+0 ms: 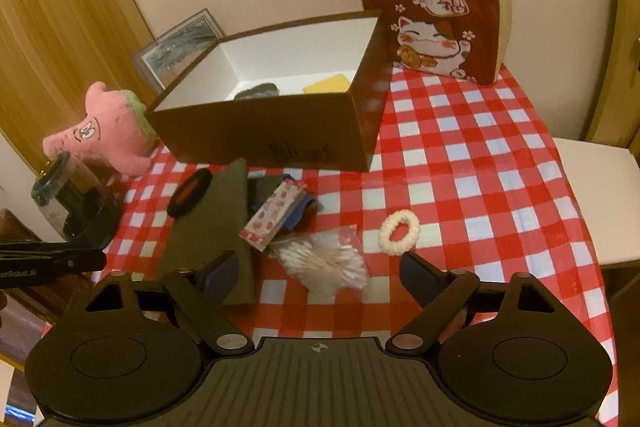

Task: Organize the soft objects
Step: 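Withdraw both grippers from the box back over the table items, then grasp the printed paper packet with the right gripper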

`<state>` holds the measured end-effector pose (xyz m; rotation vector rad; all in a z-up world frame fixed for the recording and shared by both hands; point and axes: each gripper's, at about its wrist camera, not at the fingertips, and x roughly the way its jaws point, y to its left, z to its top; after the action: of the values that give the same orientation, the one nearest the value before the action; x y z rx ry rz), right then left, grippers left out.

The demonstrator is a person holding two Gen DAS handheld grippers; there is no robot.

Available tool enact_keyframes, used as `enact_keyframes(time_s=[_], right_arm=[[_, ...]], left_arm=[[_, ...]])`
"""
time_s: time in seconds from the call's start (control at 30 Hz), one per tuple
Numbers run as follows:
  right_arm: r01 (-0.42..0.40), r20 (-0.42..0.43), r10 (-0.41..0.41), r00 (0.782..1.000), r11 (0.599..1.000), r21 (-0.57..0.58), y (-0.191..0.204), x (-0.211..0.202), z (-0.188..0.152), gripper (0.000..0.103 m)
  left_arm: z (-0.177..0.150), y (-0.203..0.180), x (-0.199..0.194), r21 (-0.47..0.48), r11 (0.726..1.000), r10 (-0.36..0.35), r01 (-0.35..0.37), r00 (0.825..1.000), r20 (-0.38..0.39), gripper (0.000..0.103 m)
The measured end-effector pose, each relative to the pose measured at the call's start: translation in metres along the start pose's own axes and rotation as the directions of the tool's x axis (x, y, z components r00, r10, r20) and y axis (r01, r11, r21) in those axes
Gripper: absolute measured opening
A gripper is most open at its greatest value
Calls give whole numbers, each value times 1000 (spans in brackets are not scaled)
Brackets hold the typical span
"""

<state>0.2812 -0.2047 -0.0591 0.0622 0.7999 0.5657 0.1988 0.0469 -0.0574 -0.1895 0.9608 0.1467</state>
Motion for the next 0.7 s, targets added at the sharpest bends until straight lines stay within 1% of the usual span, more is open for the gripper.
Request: enact_keyframes(time_s=[0.1, 0.33, 0.53, 0.7], right_arm=[[-5, -16, 4, 1000, 1000, -5, 2, 6, -2, 81], [-49, -59, 49, 997, 999, -4, 12, 23, -5, 72], [-73, -97, 73, 993, 997, 0, 23, 44, -2, 71], [-78, -106, 79, 991, 997, 12, 27, 58, 2, 69]], left_arm=[[-2, 1, 4, -3, 1000, 7, -7, 1000, -9, 43], [-2, 1, 12, 0, 1000, 22, -22, 1000, -16, 43], [1, 3, 22, 2, 1000, 28, -28, 999, -17, 43], [5, 6, 35, 5, 999, 32, -32, 999, -28, 43]])
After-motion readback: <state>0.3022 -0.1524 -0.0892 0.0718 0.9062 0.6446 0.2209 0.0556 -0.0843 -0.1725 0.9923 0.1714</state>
